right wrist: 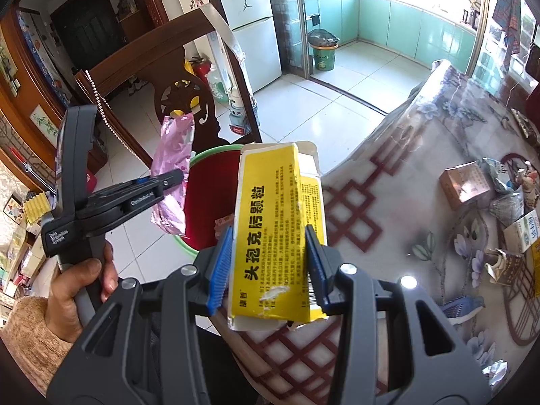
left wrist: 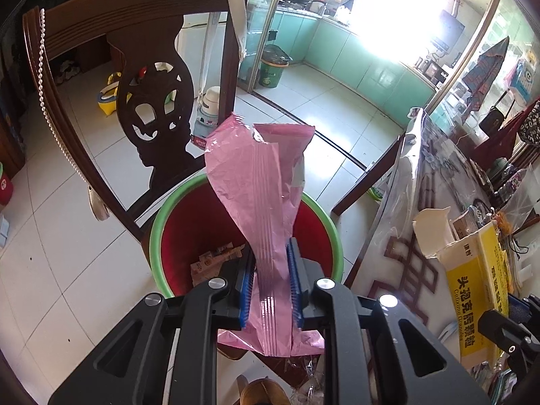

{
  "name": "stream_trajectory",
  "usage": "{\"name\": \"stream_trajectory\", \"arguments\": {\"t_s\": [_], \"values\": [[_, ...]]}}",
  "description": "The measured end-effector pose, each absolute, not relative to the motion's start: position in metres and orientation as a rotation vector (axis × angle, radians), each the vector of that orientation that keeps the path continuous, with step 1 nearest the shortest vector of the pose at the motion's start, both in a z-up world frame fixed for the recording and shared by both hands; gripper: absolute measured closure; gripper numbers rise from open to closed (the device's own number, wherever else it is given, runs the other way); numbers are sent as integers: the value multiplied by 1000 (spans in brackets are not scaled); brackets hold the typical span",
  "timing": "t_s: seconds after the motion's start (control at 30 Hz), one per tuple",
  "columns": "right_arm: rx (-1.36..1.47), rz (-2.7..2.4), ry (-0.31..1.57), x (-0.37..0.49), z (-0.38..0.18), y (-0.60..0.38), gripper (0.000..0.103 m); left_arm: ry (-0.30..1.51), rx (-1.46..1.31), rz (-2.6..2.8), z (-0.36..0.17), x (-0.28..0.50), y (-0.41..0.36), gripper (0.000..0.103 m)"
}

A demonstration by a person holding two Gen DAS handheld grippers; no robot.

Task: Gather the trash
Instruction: 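Open the left tool over the bucket while the right tool releases the yellow box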

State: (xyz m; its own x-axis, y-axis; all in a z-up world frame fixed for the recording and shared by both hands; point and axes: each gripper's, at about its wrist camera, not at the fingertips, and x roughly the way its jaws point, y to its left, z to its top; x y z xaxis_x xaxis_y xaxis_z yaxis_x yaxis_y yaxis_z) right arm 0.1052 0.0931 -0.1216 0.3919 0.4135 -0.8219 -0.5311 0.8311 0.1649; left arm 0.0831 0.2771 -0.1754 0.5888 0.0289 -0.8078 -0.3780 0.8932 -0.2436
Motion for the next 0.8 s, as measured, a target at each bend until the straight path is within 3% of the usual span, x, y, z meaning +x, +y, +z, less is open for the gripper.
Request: {"name": "stream_trajectory", "arguments": {"t_s": [0.17, 0.23, 0.3, 0.37, 0.43, 0.63, 0.8], "values": [[-155, 610, 1007, 113, -125, 108, 62, 911, -425, 250, -178, 83, 280, 84], [-160, 618, 1017, 117, -127, 115, 62, 912, -414, 257, -178, 83, 279, 74], [-162, 628, 1032, 123, -131, 121, 62, 897, -423, 271, -176, 81, 280, 41], [-164, 642, 1050, 129, -133, 127, 62, 866, -451, 273, -173, 79, 284, 29], [-171, 634, 1043, 135, -134, 133, 60, 864, -478, 272, -174, 78, 287, 29], [-176, 616, 1015, 136, -127, 132, 38, 876, -468, 276, -176, 79, 285, 29], [-152, 602, 1000, 112, -121, 100, 38, 884, -440, 276, -176, 81, 282, 29]]}}
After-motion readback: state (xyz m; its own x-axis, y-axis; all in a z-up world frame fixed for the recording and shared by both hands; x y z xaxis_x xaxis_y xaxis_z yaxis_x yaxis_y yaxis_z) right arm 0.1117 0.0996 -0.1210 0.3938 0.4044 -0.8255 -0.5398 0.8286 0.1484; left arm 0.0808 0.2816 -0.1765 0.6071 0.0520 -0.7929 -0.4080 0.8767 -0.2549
